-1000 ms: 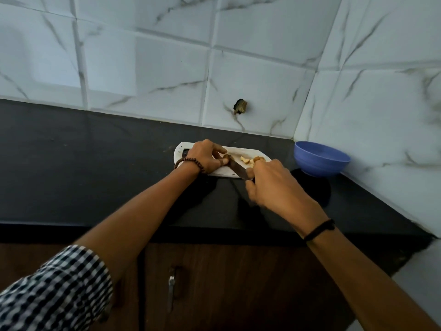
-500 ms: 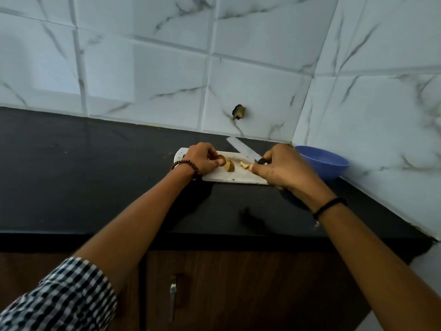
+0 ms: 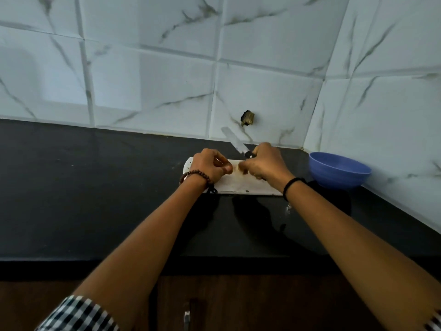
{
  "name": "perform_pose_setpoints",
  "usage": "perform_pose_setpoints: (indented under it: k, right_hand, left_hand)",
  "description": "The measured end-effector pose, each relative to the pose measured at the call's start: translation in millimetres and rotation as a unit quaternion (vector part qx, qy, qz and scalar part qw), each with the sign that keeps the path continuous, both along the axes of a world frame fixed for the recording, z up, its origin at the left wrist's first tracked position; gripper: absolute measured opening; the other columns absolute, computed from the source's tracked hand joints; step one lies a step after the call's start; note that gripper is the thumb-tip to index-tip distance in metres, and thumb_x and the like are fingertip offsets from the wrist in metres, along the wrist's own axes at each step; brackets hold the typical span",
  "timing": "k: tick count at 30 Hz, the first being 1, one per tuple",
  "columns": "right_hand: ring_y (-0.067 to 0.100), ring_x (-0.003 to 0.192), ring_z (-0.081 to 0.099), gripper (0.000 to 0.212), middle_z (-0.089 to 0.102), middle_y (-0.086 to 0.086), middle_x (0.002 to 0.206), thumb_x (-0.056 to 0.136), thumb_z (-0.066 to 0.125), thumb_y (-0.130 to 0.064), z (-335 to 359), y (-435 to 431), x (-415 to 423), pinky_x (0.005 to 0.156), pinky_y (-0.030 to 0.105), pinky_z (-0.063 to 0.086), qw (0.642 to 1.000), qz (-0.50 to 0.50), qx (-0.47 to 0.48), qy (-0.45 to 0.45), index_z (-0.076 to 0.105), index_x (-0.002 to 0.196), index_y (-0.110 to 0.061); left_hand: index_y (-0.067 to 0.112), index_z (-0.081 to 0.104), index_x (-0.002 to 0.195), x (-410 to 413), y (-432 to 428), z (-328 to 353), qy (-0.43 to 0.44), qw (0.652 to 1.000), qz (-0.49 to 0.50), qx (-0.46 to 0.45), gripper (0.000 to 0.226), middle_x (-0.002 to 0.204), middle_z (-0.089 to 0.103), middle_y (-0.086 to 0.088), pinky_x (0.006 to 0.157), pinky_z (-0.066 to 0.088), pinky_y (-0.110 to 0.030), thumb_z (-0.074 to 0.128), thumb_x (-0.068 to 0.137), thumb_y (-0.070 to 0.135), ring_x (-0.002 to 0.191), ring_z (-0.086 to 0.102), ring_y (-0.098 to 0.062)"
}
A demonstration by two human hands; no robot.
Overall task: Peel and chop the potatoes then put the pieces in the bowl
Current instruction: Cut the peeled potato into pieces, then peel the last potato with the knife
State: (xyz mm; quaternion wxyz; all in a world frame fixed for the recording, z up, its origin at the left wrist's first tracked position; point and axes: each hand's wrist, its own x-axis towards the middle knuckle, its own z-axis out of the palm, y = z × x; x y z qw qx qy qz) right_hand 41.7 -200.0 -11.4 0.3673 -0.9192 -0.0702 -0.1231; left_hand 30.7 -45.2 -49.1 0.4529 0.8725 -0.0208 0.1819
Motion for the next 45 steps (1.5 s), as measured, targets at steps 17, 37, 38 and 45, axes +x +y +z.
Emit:
perform_pose_setpoints:
  k: [17,37,38,45]
  right_hand:
    - [0.013,0.048,0.055,0.028,0.068,0.008,0.070,0.083,0.078,-0.030,7.6,12.9,32.7,0.038,0.018,0.040,1.000,0.014,0.015,-0.006,0.065,0.082,-0.004]
    - [0.029,0.075,0.071,0.019,0.074,0.009,0.084,0.094,0.057,-0.026,-14.4,-42.2,-64.9,0.072,0.045,0.060,0.998,0.022,-0.051,0.036,0.069,0.091,-0.012]
    - [0.029,0.076,0.070,0.017,0.073,0.008,0.086,0.094,0.057,-0.026,-15.4,-42.2,-66.7,0.073,0.044,0.059,0.997,0.024,-0.061,0.032,0.067,0.094,-0.013]
    - [0.024,0.083,0.065,0.026,0.065,0.007,0.096,0.100,0.051,-0.029,-23.0,-36.3,-74.4,0.077,0.041,0.057,0.992,0.043,-0.111,-0.039,0.066,0.114,-0.013]
  left_hand:
    - [0.020,0.070,0.102,7.5,-2.5,-2.2,0.021,0.999,-0.042,0.017,0.016,0.090,0.074,0.005,0.090,0.051,-0.028,0.066,0.089,0.029,0.095,0.066,-0.010]
    - [0.024,0.075,0.102,0.5,-5.8,3.2,0.027,0.982,-0.079,0.169,0.030,0.101,0.071,0.009,0.086,0.046,-0.023,0.075,0.078,0.041,0.091,0.061,-0.007]
    - [0.023,0.075,0.102,1.1,-8.1,1.8,0.016,0.982,-0.077,0.171,0.030,0.100,0.072,0.009,0.087,0.048,-0.025,0.076,0.078,0.042,0.091,0.062,-0.007]
    - [0.022,0.079,0.089,-1.8,-10.8,-0.2,-0.023,0.988,-0.058,0.138,0.025,0.088,0.074,0.008,0.086,0.054,-0.029,0.083,0.070,0.039,0.083,0.063,-0.004]
